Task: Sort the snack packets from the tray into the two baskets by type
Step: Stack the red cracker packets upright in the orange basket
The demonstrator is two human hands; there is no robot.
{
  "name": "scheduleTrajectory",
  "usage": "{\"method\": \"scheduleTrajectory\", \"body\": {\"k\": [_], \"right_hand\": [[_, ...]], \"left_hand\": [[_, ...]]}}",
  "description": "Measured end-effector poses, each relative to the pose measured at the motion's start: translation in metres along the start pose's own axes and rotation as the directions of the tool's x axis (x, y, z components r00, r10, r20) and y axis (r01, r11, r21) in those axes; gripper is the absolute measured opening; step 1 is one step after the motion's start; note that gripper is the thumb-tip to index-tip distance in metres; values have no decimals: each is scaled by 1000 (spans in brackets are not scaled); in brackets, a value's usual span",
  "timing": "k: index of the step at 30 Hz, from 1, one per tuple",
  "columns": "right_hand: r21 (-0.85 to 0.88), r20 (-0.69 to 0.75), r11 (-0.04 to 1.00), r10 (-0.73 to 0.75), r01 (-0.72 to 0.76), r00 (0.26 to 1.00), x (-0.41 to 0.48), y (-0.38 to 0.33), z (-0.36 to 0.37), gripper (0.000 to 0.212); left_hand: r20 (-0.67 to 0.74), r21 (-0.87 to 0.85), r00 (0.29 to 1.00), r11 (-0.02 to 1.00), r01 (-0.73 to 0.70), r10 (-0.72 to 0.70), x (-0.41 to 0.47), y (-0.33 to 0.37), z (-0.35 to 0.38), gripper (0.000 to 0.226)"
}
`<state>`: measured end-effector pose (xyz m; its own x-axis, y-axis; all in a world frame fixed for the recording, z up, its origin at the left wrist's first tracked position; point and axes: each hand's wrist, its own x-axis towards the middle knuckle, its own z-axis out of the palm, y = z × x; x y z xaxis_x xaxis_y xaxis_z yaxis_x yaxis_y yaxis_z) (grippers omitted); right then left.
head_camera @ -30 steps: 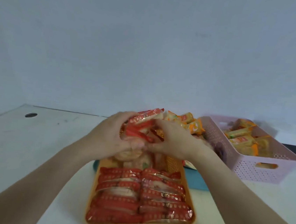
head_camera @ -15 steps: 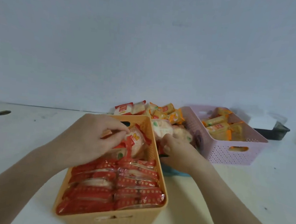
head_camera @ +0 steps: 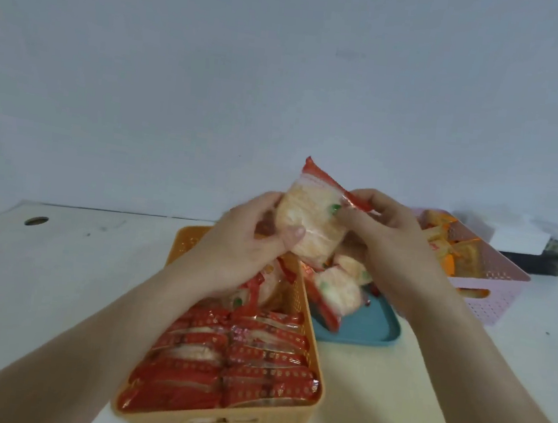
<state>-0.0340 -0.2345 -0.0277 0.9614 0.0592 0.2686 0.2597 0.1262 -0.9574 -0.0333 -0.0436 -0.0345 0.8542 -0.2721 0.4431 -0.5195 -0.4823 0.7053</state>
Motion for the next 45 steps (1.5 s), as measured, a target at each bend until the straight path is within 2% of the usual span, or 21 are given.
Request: {"method": "scheduleTrajectory", "body": {"k": [1,4,5,7,9,10,13,14,17,18,20,22,23,27,29,31,33,36,39,41,45], "right_hand": [[-45,19,999,2,-1,1000,0,3,6,13],[-386,22,920,-68,71,997,4,17,20,31],[-474,49,874,-96,108,994,4,21,25,35],[-594,135,781,-142,195,981,4,25,34,37],[-675,242,678,-171,292,955,3,26,44,35],[-700,297,630,-172,336,939,3,25,50,33],[-736,401,545,-128,402,907,2,21,55,26],[-741,431,532,-88,409,898,1,20,57,23],[-768,526,453,42,453,850,1,18,62,20],[-780,541,410,62,472,839,2,19,64,21],[-800,552,337,90,496,829,5,20,69,23],[-814,555,277,113,510,824,10,23,74,21],[-821,548,258,109,509,829,12,24,77,19],[-855,483,211,-7,473,876,18,24,81,25],[-872,474,164,50,460,879,19,23,79,18],[-879,476,102,139,466,868,18,20,81,22],[-861,509,104,205,498,836,17,19,88,32],[-874,481,73,266,480,835,21,27,99,44],[-910,410,24,198,413,890,24,40,103,61],[-925,380,42,150,378,913,22,48,106,71],[-944,298,192,158,266,941,24,49,103,48]], "left_hand": [[-87,24,996,1000,-16,18,1,2,-5,26],[-288,311,955,950,16,78,-8,2,-33,29],[-289,403,955,913,61,63,-13,-2,-44,31],[-164,511,982,843,168,-96,-24,-12,-53,42],[-26,478,973,852,213,-228,-37,-24,-50,51],[-30,421,974,880,218,-226,-44,-26,-50,50],[-190,325,978,934,150,-91,-58,-25,-57,36],[-185,321,977,933,162,-106,-60,-26,-61,30],[-14,427,973,879,213,-230,-67,-24,-62,7],[27,481,965,850,216,-260,-68,-23,-60,9],[68,550,953,808,212,-296,-69,-20,-56,30],[93,583,946,787,202,-312,-67,-14,-56,46],[104,577,943,791,203,-318,-65,-12,-56,47],[111,580,949,795,180,-295,-56,-11,-52,26],[23,582,966,789,195,-256,-56,-15,-53,18],[-75,539,976,815,212,-205,-57,-21,-57,19],[-92,507,980,839,197,-175,-58,-23,-60,31],[40,554,984,824,122,-172,-58,-23,-59,43],[67,561,977,818,130,-201,-58,-20,-58,33],[64,565,970,810,157,-233,-57,-20,-56,26],[80,632,974,767,113,-210,-53,-20,-55,21]]}}
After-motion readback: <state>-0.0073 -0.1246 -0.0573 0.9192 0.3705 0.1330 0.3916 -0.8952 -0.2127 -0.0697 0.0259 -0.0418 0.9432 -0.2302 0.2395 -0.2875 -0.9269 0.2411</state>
